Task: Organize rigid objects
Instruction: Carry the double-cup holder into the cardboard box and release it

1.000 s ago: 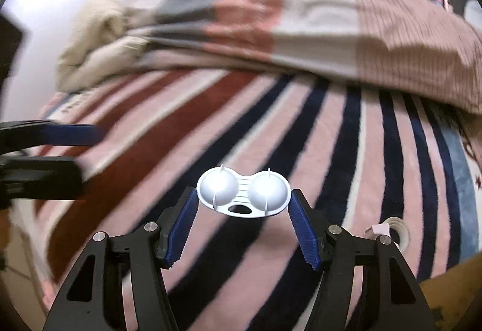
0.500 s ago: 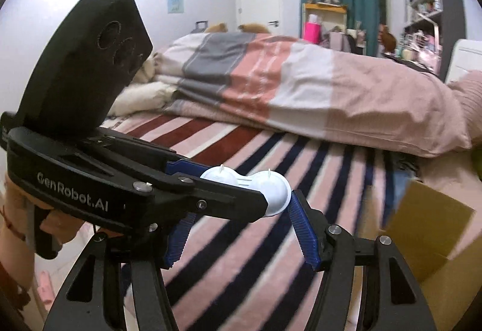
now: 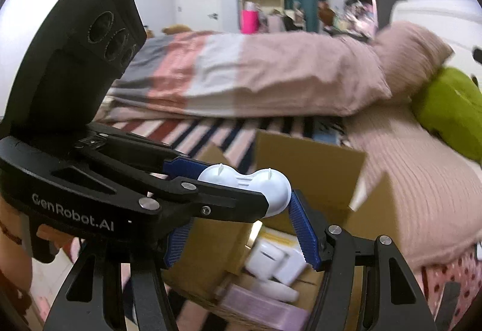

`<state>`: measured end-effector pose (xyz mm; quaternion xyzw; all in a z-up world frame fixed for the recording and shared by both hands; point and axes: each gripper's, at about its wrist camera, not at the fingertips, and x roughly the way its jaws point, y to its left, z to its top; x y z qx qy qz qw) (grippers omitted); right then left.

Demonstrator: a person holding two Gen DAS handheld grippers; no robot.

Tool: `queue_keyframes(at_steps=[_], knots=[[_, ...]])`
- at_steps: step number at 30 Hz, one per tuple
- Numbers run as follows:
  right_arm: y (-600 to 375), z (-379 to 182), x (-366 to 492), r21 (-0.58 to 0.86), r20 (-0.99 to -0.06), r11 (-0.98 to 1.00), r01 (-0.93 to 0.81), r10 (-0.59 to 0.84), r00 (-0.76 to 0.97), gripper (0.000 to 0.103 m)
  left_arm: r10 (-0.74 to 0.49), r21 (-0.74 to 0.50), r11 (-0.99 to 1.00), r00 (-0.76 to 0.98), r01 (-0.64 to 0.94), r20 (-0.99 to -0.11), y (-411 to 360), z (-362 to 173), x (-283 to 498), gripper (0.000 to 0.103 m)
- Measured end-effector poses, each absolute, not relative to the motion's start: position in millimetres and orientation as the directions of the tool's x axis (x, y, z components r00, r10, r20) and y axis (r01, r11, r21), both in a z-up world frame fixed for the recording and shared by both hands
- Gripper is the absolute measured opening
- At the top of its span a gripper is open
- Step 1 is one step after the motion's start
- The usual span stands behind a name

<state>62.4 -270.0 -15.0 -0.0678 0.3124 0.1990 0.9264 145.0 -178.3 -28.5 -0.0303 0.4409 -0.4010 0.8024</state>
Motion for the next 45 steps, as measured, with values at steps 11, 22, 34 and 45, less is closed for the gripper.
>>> queue_keyframes(at_steps=[11,22,34,45], knots=[[-290.4,-24.4,73.7,-0.010,-0.695,0.926,-0.378,0.265,0.668,0.067,-0.614,-0.335,0.711,0.313,0.618,-0.724,-198.7,-33.1,152.6,0.065],[-264.0,-17.3,64.6,-0.016,-0.706,0.913,-0.409,0.279,0.651,0.084,-0.586,-0.300,0.766,0.427,0.568,-0.688,-137.8,-13.3,133.2,0.071],[-171.0,-2.9,37.0,-0.124,-0.668,0.840,-0.528,0.322,0.670,0.086,-0.527,-0.279,0.840,0.581,0.465,-0.620,-24.9,6.1,95.6,0.079],[-71.2,-50.9,40.3,-0.079,-0.713,0.740,-0.668,0.427,0.557,0.074,-0.369,-0.251,0.930,0.692,0.270,-0.620,73.0,-34.9,73.9,0.079]])
